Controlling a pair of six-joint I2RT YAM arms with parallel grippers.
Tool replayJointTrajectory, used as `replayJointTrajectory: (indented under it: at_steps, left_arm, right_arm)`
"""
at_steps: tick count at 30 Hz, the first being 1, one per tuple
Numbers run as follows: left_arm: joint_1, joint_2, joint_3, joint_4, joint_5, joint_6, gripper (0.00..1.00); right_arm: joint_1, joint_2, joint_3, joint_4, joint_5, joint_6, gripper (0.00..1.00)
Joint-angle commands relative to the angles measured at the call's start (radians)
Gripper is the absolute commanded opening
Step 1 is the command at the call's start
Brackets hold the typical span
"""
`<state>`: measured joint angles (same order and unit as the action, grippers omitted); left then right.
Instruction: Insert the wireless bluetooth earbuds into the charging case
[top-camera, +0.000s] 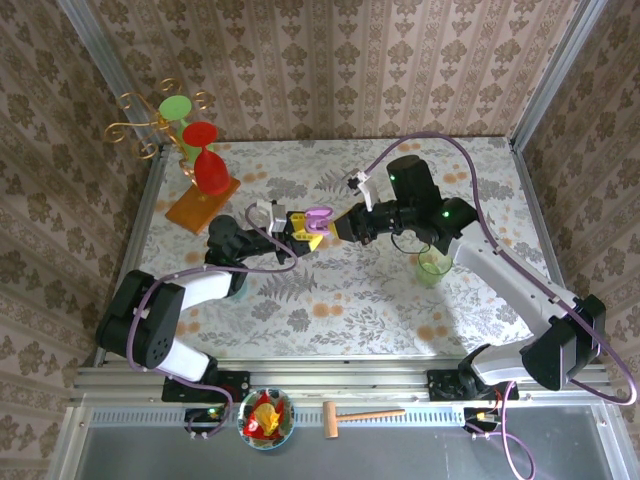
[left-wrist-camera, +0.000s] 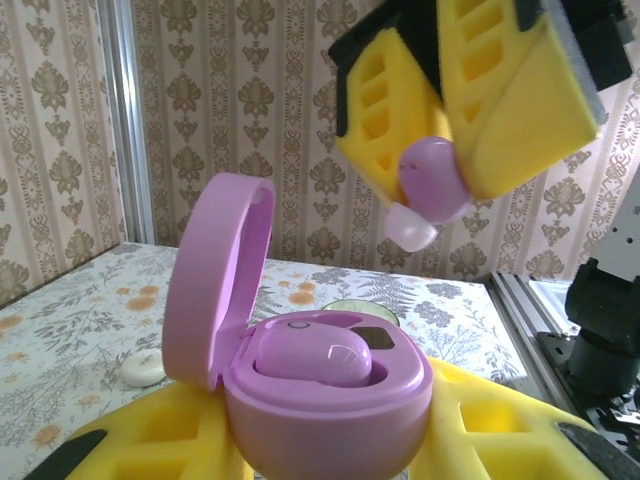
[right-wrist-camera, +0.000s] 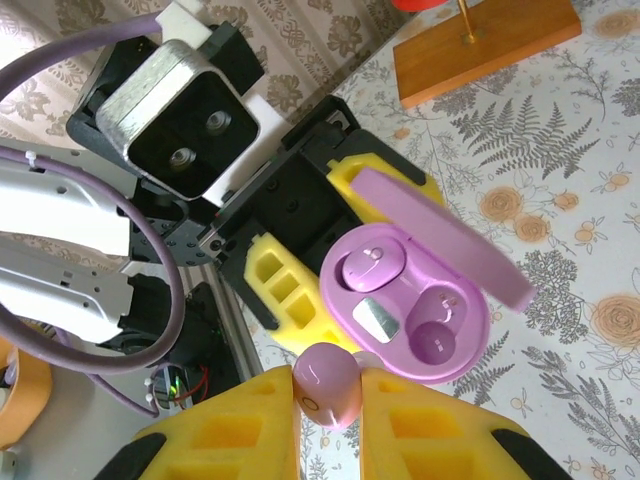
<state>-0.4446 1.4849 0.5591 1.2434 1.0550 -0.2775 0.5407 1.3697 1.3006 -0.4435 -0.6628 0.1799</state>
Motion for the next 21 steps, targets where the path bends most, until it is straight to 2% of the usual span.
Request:
replayJointTrajectory:
  at_steps: [1,21]
  left_arm:
    - [-0.005,-0.015,0.024,0.044,0.053,-0.013,0.20]
    - [-0.037,-0.035,0.019,0.045,0.045,0.018,0.20]
  right_arm:
    - [-0.011,0.008,-0.014,0.045,-0.015,0.021,0.18]
    - [-0.015,0.072,-0.043,0.031,-0.027,0.032,0.18]
